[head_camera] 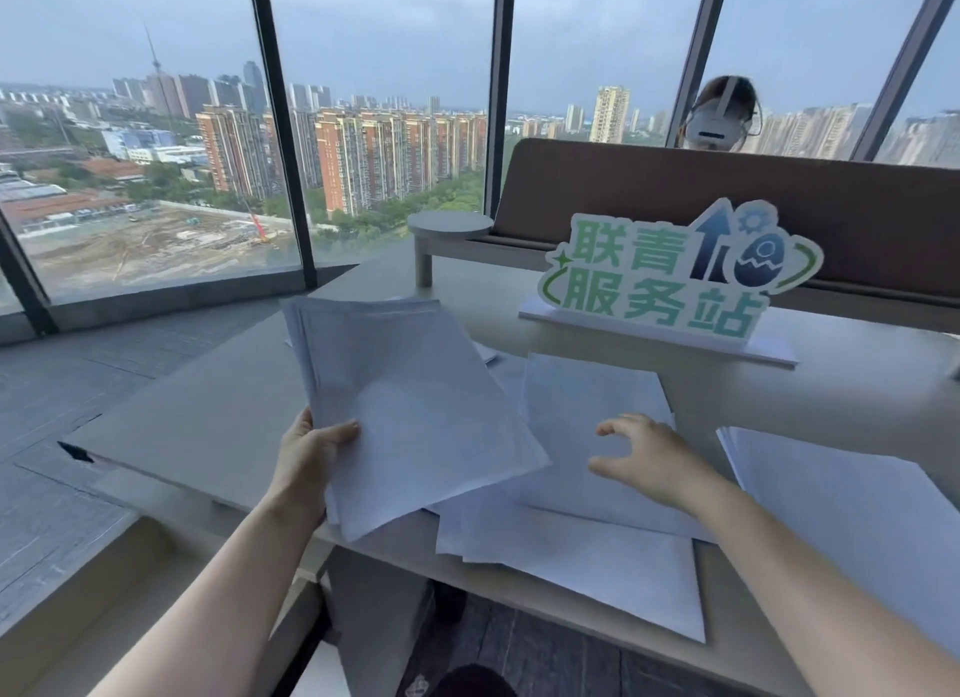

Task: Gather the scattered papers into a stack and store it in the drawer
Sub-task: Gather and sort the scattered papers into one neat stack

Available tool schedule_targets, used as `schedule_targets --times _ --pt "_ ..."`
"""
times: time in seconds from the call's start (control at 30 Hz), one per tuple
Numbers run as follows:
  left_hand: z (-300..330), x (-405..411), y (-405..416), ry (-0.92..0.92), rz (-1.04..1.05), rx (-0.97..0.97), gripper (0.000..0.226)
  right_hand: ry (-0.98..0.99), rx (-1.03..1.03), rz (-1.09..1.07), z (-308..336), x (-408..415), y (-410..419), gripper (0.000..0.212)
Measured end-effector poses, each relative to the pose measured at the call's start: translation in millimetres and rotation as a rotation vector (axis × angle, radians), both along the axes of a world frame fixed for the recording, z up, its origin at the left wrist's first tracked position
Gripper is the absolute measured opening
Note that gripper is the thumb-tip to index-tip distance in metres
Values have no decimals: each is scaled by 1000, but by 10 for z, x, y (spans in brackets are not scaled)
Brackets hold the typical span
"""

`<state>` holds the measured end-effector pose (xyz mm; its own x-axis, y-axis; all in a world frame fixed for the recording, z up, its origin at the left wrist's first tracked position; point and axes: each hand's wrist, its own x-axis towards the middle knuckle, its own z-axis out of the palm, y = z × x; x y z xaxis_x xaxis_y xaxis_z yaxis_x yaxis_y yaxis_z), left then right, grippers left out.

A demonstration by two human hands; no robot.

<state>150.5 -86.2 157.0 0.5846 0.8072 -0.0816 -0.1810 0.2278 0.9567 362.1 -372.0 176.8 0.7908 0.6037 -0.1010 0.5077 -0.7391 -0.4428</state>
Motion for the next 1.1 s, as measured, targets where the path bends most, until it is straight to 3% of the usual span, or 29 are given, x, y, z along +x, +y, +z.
schedule_targets --times 0.17,0.3,0.67,0.77,0.83,0.93,1.03,1.1 --pt "74 -70 1 -10 66 1 33 -19 -186 209 -38 -284 -86 92" --pt "110 -168 -15 -16 69 3 37 -85 -345 267 -72 -418 -14 103" --pt "79 -372 -84 -15 55 -25 37 -461 -547 432 -14 -473 113 52" --pt "75 -383 -118 -12 57 -25 32 -457 -501 422 -3 -485 121 23" --pt "74 -389 -136 -17 56 -34 32 -415 -480 391 14 -502 111 18" --pt "63 -412 -138 -5 61 -36 33 -391 -481 377 15 -512 92 31" --pt "56 -445 -134 1 68 -37 32 -407 -494 381 10 -488 76 63" --pt "43 -459 -120 -2 72 -38 34 -450 -451 350 32 -479 62 68"
